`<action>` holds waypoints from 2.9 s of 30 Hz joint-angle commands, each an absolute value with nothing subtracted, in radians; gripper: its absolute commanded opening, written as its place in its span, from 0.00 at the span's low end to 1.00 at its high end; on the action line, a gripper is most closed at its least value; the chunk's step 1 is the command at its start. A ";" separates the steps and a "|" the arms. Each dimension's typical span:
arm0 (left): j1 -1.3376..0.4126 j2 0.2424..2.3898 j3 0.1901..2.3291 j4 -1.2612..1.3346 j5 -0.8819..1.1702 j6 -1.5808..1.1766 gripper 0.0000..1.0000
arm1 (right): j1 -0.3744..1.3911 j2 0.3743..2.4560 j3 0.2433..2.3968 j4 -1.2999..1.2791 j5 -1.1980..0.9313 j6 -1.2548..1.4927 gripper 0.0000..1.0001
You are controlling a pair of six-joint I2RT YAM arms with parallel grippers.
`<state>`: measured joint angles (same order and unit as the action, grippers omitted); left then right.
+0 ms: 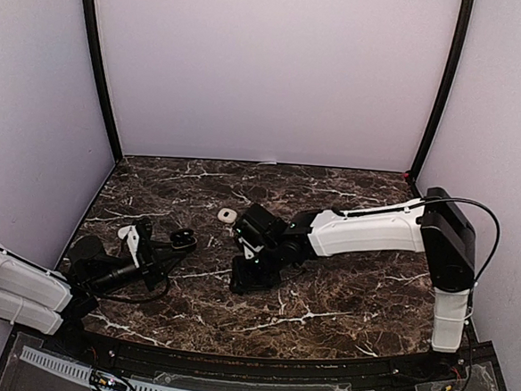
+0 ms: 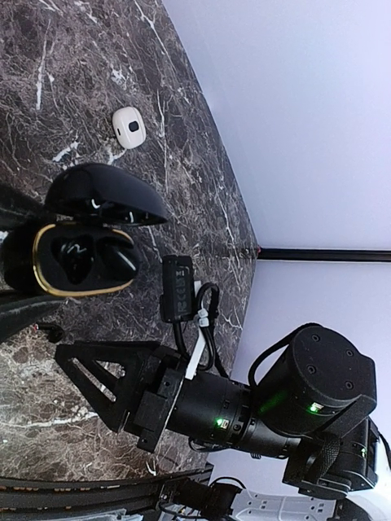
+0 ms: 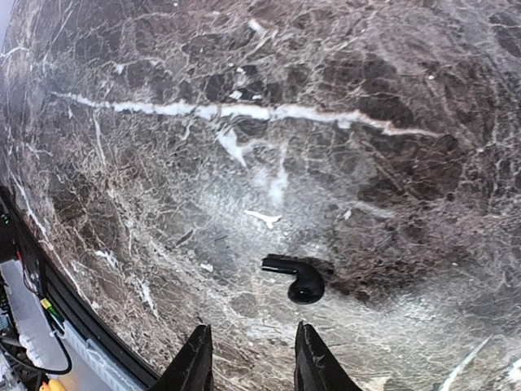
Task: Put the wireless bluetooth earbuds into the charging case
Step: Adjust the left earbud at the center of the board.
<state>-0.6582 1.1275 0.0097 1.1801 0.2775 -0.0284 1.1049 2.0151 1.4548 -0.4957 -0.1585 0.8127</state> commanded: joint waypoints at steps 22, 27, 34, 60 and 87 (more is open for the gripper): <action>-0.653 1.124 0.018 1.203 0.309 -0.031 0.19 | 1.080 1.819 1.166 0.014 -0.619 0.750 0.34; -0.652 1.129 0.020 1.203 0.311 -0.031 0.19 | 1.080 1.815 1.158 0.029 -0.626 0.758 0.42; -0.653 1.132 0.020 1.203 0.312 -0.032 0.19 | 1.080 1.809 1.147 0.044 -0.629 0.765 0.48; -0.652 1.130 0.021 1.195 0.305 -0.031 0.19 | 1.090 1.960 1.343 -0.385 -0.205 0.708 0.35; -0.652 1.142 0.024 1.195 0.290 -0.024 0.19 | 1.164 2.161 1.631 -0.745 0.150 0.606 0.26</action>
